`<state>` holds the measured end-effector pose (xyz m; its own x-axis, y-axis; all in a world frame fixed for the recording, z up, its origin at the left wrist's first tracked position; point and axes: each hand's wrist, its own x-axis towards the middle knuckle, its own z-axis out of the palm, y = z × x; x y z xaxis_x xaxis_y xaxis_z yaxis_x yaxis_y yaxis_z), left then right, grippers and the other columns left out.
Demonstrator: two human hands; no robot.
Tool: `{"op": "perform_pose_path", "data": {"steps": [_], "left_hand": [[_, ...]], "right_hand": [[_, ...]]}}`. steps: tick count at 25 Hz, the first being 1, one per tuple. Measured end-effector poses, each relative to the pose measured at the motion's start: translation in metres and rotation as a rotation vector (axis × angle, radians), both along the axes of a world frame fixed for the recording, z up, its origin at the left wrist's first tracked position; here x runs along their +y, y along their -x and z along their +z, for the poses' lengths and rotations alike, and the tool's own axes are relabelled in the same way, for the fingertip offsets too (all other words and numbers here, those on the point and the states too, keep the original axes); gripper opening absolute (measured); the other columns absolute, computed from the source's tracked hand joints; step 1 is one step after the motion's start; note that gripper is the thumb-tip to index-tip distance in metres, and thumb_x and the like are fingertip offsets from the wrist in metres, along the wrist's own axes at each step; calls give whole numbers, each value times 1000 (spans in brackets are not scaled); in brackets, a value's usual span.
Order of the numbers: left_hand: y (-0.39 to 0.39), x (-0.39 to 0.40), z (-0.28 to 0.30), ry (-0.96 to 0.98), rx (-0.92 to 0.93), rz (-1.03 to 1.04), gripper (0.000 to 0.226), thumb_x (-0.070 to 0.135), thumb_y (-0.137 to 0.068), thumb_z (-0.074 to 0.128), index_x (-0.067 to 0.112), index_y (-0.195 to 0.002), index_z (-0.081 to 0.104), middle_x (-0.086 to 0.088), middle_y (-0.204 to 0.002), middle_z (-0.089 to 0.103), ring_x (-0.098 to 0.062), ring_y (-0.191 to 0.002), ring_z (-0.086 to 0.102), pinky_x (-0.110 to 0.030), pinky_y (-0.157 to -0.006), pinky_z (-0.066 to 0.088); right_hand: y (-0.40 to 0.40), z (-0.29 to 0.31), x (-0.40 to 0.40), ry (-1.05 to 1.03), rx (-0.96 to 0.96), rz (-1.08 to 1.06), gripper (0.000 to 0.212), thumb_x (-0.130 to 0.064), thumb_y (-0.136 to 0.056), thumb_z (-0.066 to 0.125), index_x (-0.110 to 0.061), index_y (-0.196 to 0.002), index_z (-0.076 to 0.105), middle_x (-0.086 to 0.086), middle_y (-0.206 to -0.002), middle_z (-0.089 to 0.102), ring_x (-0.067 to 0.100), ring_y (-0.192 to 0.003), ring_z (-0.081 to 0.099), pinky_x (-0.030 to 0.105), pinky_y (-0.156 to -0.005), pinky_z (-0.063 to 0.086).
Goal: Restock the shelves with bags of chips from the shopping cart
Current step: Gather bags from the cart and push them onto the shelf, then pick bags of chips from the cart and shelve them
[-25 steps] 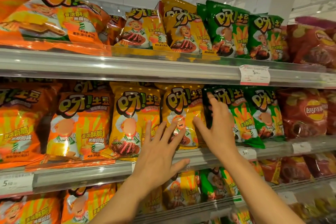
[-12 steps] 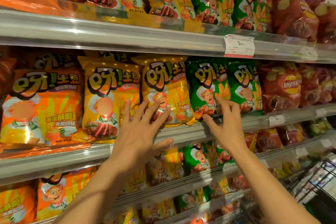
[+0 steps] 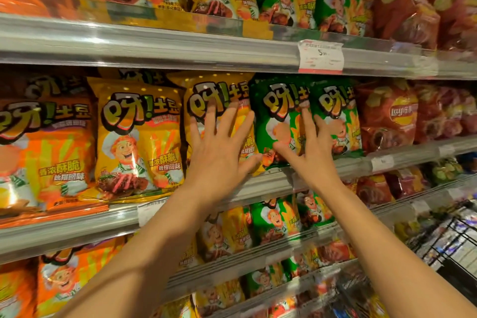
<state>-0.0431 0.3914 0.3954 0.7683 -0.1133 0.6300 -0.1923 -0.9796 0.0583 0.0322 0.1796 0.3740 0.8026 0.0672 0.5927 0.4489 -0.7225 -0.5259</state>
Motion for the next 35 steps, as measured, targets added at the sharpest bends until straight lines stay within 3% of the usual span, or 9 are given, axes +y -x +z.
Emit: {"op": "perform_pose_path", "data": {"steps": [3, 10, 15, 19, 22, 26, 28, 32, 35], "left_hand": [[-14, -1, 4, -68, 99, 121, 80, 71, -93, 38, 39, -159, 5, -3, -168, 4, -40, -152, -2, -67, -117, 14], [-15, -16, -1, -133, 94, 202, 76, 63, -95, 45, 34, -157, 14, -8, -164, 11, -42, -148, 8, -58, -107, 35], [-12, -20, 1, -91, 137, 169, 78, 63, -95, 45, 34, -158, 9, -6, -166, 5, -40, -151, 2, -58, -113, 28], [3, -46, -13, 31, -75, -48, 70, 56, -93, 51, 24, -155, 37, -11, -167, 20, -39, -155, 6, -65, -120, 13], [10, -91, -42, 56, -133, -244, 61, 43, -89, 66, 18, -144, 54, -17, -158, 39, -40, -151, 24, -68, -114, 29], [6, -163, -86, 30, -1, -465, 47, 39, -96, 60, 11, -134, 62, -20, -149, 48, -43, -147, 32, -65, -115, 32], [-6, -203, -107, 10, 90, -494, 52, 47, -97, 45, 16, -135, 62, -17, -149, 49, -40, -146, 35, -56, -116, 27], [-47, -308, -166, 9, 244, -677, 49, 34, -89, 66, 12, -133, 63, -16, -142, 56, -38, -137, 47, -42, -117, 30], [-80, -391, -224, -38, 492, -751, 50, 25, -82, 78, 7, -127, 66, -17, -132, 62, -37, -126, 56, -49, -111, 43]], "right_hand": [[-9, 2, 7, 79, 37, -22, 110, -64, -80, 70, -29, -161, 4, 16, -167, 2, 37, -153, 7, 54, -119, 20], [-20, 5, -5, 39, 104, 98, 108, -47, -85, 74, -27, -161, -1, 16, -167, 1, 33, -155, 3, 49, -123, 15], [-5, 0, 0, -47, 81, 134, 111, -53, -83, 73, -31, -160, -4, 12, -168, -4, 26, -156, -4, 50, -125, 13], [22, -13, -25, -102, -80, 111, 95, -72, -83, 61, -45, -157, 8, -13, -165, 5, 1, -151, 3, 25, -117, 14], [46, -44, -70, -148, -29, 72, 78, -68, -87, 58, -48, -153, 21, -20, -157, 20, -4, -144, 21, 19, -109, 25], [75, -105, -139, -161, 40, -33, 69, -38, -92, 70, -21, -151, 38, -2, -149, 38, 13, -139, 38, 28, -110, 40], [83, -138, -174, -273, 100, -87, 65, -25, -90, 73, -23, -146, 40, -6, -141, 42, 13, -131, 44, 24, -105, 42], [88, -214, -273, -374, 289, -290, 67, -40, -90, 71, -22, -148, 42, 1, -137, 46, 11, -128, 43, 15, -103, 34], [99, -283, -347, -546, 500, -430, 66, -38, -90, 72, -15, -145, 46, 8, -131, 50, 23, -126, 49, 32, -107, 41]]}}
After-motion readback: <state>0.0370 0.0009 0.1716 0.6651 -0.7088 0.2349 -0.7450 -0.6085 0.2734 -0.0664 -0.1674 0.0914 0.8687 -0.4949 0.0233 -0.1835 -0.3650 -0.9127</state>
